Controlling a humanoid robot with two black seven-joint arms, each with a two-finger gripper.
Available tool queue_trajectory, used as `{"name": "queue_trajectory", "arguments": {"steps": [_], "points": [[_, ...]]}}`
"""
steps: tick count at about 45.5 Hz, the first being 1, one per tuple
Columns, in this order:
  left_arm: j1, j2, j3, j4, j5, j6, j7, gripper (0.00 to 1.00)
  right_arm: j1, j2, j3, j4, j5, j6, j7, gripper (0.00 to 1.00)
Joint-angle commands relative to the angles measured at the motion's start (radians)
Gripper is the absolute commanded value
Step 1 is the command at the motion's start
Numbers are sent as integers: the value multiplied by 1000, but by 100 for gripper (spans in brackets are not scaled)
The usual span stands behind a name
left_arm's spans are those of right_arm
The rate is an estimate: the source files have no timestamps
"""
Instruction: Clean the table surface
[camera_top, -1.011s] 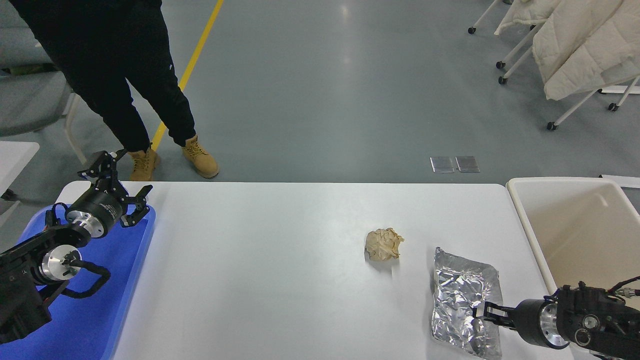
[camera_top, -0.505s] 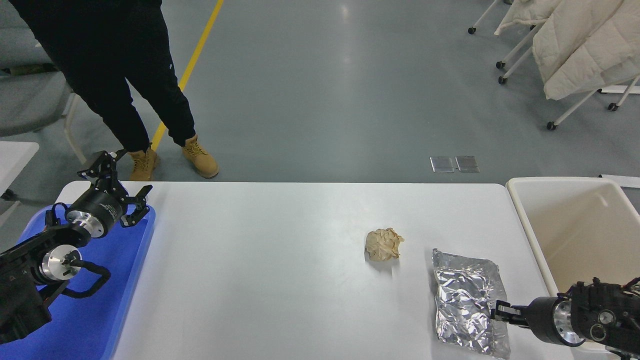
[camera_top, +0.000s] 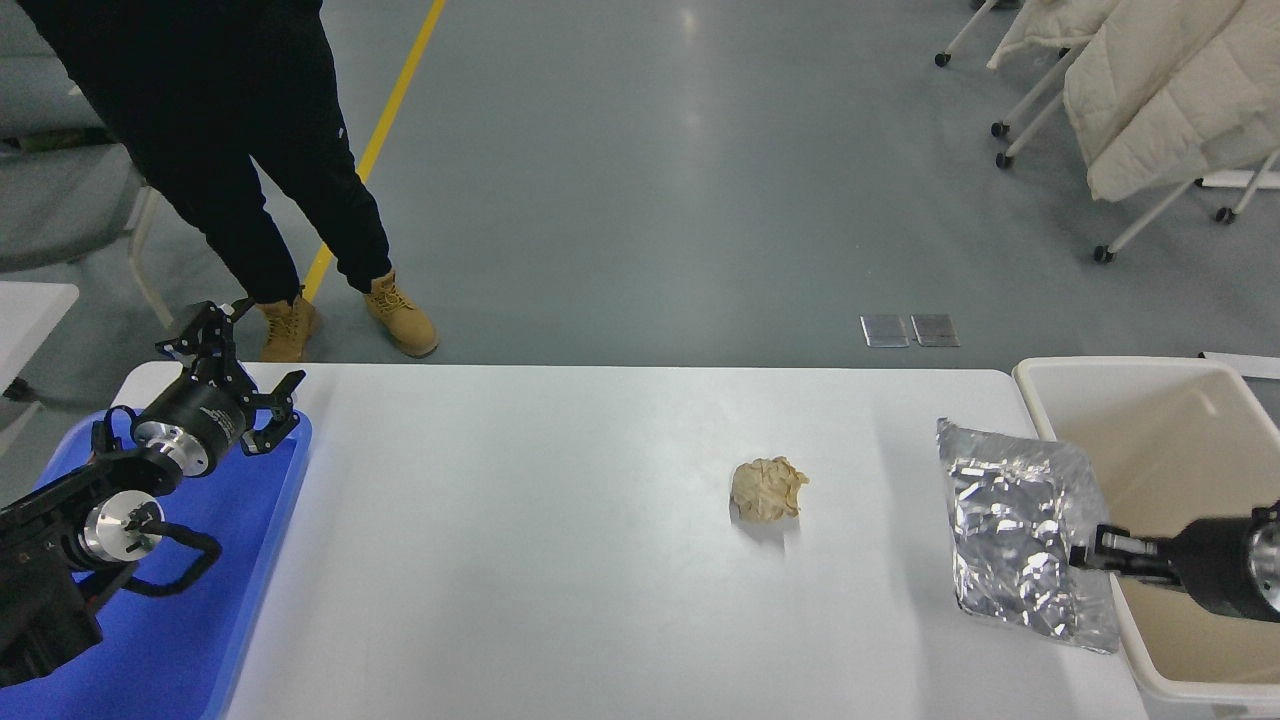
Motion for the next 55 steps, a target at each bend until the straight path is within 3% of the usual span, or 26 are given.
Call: {"name": "queue_trajectory", "arguments": {"steps": [1,12,32,39,55], "points": [[0,0,0,0,0,0,0,100,256,-267,38,56,2,345,-23,0],[0,0,0,0,1,0,0,100,313,-396,158,56,1,557,-43,0],[0,0,0,0,1,0,0,100,304,-400,190,5,-12,557,-44,0],[0,0,0,0,0,0,0,100,301,-290,164,-140,-18,557,-44,0],[0,0,0,0,1,0,0,100,143,-54,89,-452,43,241,-44,0]]}}
